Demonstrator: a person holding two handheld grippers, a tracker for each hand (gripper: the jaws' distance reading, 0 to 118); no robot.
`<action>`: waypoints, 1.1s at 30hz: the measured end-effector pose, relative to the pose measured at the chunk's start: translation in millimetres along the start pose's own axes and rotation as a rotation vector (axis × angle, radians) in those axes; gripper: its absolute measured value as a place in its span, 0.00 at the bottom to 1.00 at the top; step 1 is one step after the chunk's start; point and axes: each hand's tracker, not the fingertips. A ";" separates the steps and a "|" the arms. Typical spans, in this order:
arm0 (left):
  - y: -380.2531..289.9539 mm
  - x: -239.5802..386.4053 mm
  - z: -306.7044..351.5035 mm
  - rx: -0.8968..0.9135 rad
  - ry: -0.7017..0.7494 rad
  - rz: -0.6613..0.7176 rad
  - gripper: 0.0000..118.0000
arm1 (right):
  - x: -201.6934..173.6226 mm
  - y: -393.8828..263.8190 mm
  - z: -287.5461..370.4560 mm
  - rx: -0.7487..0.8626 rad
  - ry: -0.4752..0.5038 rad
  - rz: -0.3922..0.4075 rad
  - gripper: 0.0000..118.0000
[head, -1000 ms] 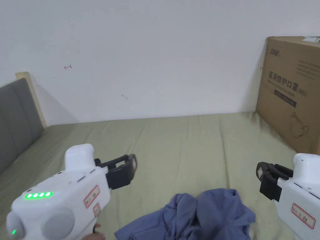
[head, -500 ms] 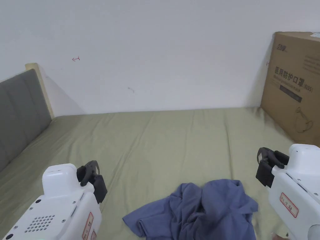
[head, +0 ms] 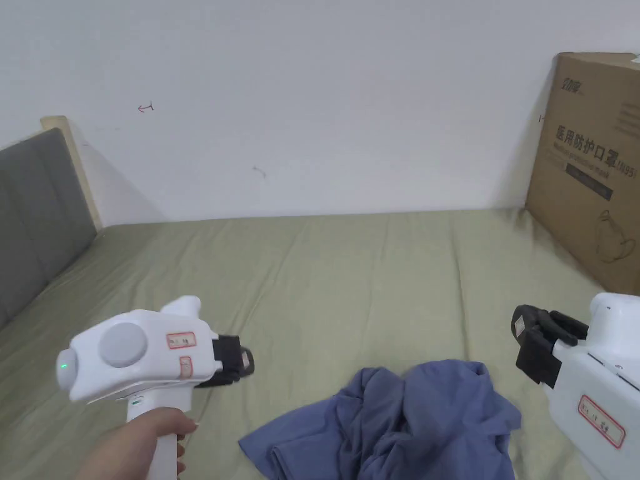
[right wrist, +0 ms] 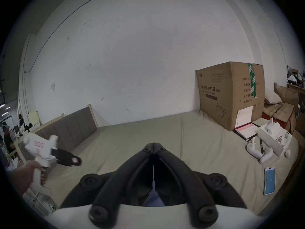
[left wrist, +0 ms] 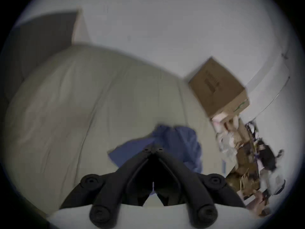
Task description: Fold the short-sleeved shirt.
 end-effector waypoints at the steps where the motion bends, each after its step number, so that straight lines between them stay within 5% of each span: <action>1: 1.1 -1.9 -18.3 -0.021 0.102 -0.072 0.00 | 1.8 -2.4 -3.7 -0.011 0.003 0.004 0.00; 2: 1.5 -3.2 -36.1 -0.026 0.209 -0.147 0.00 | 4.2 -5.1 -7.9 -0.027 0.007 0.009 0.00; 3: 0.8 -4.9 -53.0 -0.037 0.276 -0.191 0.12 | 6.5 -7.8 -12.1 -0.042 0.008 0.016 0.00; 6: -1.9 -25.9 -107.4 -0.160 0.283 -0.148 0.89 | 14.9 -18.3 -26.7 -0.096 -0.012 0.043 0.00; 9: -17.7 -35.6 -150.2 -0.264 0.205 -0.099 0.88 | 26.2 -29.6 -41.4 -0.141 -0.030 0.044 0.00; 13: -41.7 -34.1 -196.4 -0.311 0.260 -0.234 0.97 | 39.7 -42.2 -59.3 -0.192 -0.067 0.020 0.00; 15: -47.8 -24.2 -189.1 -0.246 0.283 -0.247 0.91 | 45.5 -46.6 -72.6 -0.222 -0.090 -0.008 0.00; 16: -50.0 -20.0 -181.5 -0.207 0.282 -0.220 0.79 | 48.1 -47.8 -79.5 -0.235 -0.092 -0.024 0.00; 17: -54.5 -15.4 -168.3 -0.132 0.248 -0.196 0.52 | 51.8 -48.4 -89.0 -0.253 -0.088 -0.047 0.00; 18: -58.8 -12.1 -153.1 -0.058 0.271 -0.201 0.02 | 55.7 -48.1 -100.0 -0.265 -0.086 -0.064 0.00; 20: -62.2 -18.3 -136.3 -0.067 0.163 -0.148 0.01 | 66.1 -46.7 -126.8 -0.307 -0.052 -0.129 0.00; 22: -65.3 -33.0 -120.7 -0.049 -0.062 -0.007 0.01 | 83.3 -46.6 -160.0 -0.352 0.080 -0.258 0.00; 24: -65.1 -30.9 -90.5 0.058 -0.001 -0.080 0.01 | 97.8 -48.6 -200.4 -0.451 0.050 -0.324 0.01; 25: -64.4 -28.6 -75.2 0.116 0.055 -0.134 0.01 | 103.6 -50.5 -222.5 -0.518 0.009 -0.322 0.12; 26: -63.4 -27.8 -60.8 0.170 0.080 -0.167 0.01 | 110.0 -54.5 -246.8 -0.605 -0.040 -0.302 0.41; 27: -62.7 -24.7 -42.1 0.211 0.078 -0.188 0.01 | 116.6 -62.2 -270.0 -0.694 -0.052 -0.265 0.83; 28: -62.4 -25.4 -32.6 0.227 0.063 -0.194 0.01 | 122.6 -68.9 -284.8 -0.729 -0.077 -0.253 0.90; 30: -63.1 -26.8 -17.8 0.247 0.081 -0.209 0.01 | 131.4 -84.9 -313.8 -0.865 -0.173 -0.159 0.90; 32: -61.3 -27.8 -10.0 0.233 0.088 -0.213 0.02 | 137.0 -104.6 -329.9 -1.030 -0.167 -0.122 0.86; 33: -61.1 -30.6 -8.5 0.225 0.086 -0.205 0.01 | 138.4 -111.4 -331.4 -1.092 -0.154 -0.108 0.72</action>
